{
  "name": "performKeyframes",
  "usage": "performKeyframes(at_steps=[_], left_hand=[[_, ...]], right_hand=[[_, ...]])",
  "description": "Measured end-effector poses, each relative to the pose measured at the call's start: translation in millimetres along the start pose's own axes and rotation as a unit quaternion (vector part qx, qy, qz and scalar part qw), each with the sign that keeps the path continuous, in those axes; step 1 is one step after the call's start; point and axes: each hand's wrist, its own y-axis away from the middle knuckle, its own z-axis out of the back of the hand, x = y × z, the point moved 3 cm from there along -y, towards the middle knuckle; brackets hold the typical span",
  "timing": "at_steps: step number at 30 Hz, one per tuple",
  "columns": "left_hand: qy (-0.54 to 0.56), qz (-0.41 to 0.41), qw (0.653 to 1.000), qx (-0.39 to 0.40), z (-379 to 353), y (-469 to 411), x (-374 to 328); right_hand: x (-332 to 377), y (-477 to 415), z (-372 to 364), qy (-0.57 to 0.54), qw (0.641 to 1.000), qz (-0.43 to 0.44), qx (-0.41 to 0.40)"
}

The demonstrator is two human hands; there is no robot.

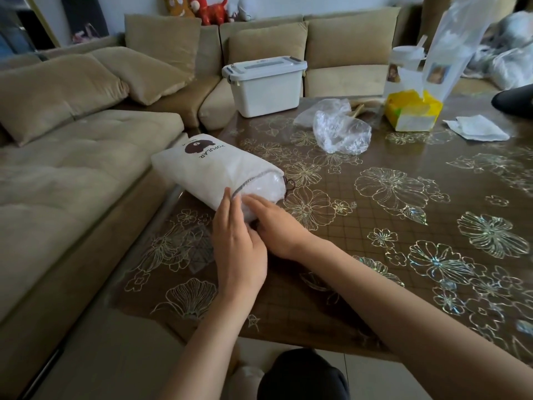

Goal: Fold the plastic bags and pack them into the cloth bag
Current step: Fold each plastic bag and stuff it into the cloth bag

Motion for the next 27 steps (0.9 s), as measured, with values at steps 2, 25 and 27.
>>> performKeyframes(at_steps=[2, 25, 27], left_hand=[[-0.004, -0.026, 0.999, -0.032, 3, 1, -3], [-0.073, -0.174, 0.977, 0.096, -72, 8, -58], [-0.094, -0.161, 0.979, 0.086, -71, 8, -57]], right_hand=[[0, 9, 5, 0.011, 1.0, -0.005, -0.014], [-134, -26, 101, 0.311, 0.893, -0.098, -0.31], [-121, -5, 100, 0.25, 0.898, -0.06, -0.358]])
